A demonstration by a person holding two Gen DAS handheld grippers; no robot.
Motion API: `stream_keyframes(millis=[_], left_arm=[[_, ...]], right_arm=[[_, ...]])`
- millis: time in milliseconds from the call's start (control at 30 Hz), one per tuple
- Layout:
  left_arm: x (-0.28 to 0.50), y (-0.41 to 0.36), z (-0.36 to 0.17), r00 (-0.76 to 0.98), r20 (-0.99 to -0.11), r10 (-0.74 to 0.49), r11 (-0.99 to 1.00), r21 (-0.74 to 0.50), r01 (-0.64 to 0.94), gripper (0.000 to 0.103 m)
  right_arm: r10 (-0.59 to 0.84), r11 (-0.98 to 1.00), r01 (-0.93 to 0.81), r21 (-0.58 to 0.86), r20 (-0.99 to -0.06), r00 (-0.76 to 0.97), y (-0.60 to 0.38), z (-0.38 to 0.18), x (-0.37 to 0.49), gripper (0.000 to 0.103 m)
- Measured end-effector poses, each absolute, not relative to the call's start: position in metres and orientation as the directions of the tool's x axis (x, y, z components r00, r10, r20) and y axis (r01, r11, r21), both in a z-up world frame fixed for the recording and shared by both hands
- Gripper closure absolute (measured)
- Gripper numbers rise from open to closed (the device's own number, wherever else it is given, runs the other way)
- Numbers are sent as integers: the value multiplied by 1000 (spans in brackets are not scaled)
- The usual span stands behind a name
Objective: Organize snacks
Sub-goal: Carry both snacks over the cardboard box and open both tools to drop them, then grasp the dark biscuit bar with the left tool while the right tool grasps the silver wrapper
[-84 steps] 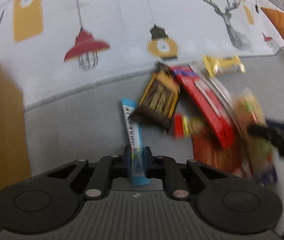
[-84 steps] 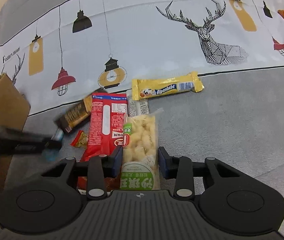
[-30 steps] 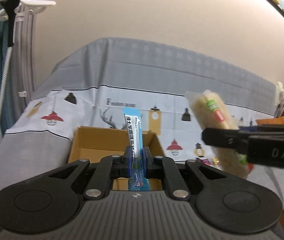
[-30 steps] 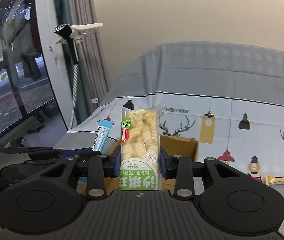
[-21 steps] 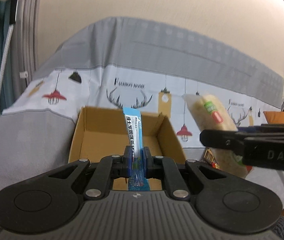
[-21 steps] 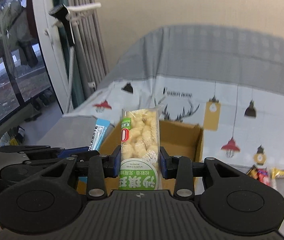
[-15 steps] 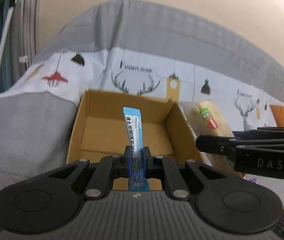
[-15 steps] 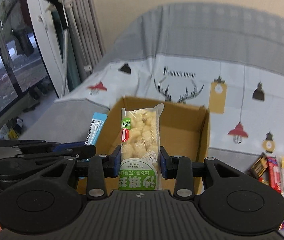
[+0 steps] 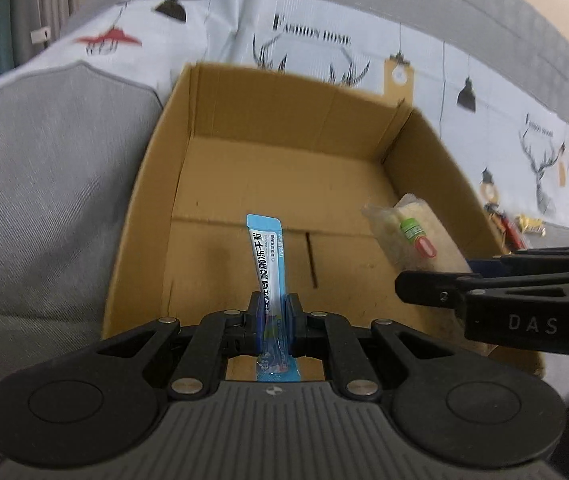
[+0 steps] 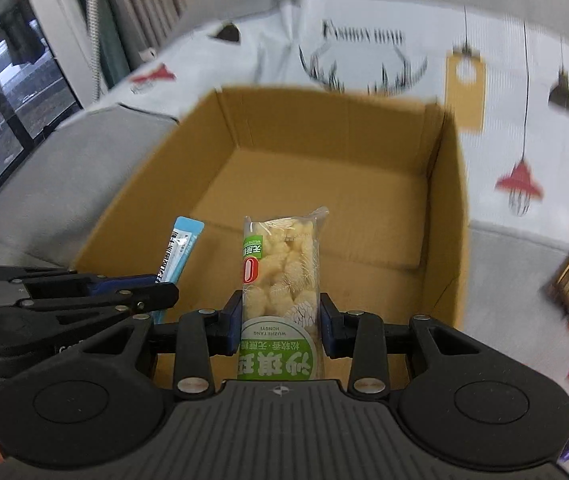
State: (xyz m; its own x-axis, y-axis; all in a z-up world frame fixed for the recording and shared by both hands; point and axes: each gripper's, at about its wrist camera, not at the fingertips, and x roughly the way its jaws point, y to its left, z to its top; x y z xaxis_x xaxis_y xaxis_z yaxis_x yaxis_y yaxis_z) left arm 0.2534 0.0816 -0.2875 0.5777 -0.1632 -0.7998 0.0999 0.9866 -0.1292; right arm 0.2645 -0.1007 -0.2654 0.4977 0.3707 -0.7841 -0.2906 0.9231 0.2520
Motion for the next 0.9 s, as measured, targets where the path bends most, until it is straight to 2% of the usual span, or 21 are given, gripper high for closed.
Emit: stream_keyframes(millis=[167,233,267,300,333,367,433,533,700,900], left_arm=[[257,82,-297,558,-813,-166,986,-134,99,92],[254,82,-295,566,-809,-161,987,-129,96,89],[252,81,-291,576,-805,-143,990,-113,88,77],[250,80,-287,586,-801,-123,992,-99,72,60],[248,82,-283,591,-802,-92,995,-89,34,41],[246,83,-280,591,-803,-81,996,-92,12,22],[242,87,-272,596,-799,-80,994,-109,-14,12],[235,81,-260,595,-797,-107,991,-133,1,12],[219,39,-241,611,-784,-108,994,-87,65,12],[205,-24,-234,611,-780,-137,988,-60,146,12]], right_arm=[[373,920,-300,253,-804,463,-91,-285,268,64],[369,920,-303,247,-808,460,-89,-288,268,64],[369,920,-304,247,-805,464,-89,-287,267,64],[376,918,-304,253,-798,472,-90,-285,266,58],[378,919,-298,258,-791,481,-91,-282,265,39],[380,920,-289,265,-786,488,-94,-279,263,36],[403,913,-276,299,-760,511,-107,-271,258,33],[412,911,-259,320,-733,541,-127,-259,249,26],[399,916,-239,322,-678,618,-167,-240,220,24],[363,915,-136,379,-627,689,-233,-240,184,21]])
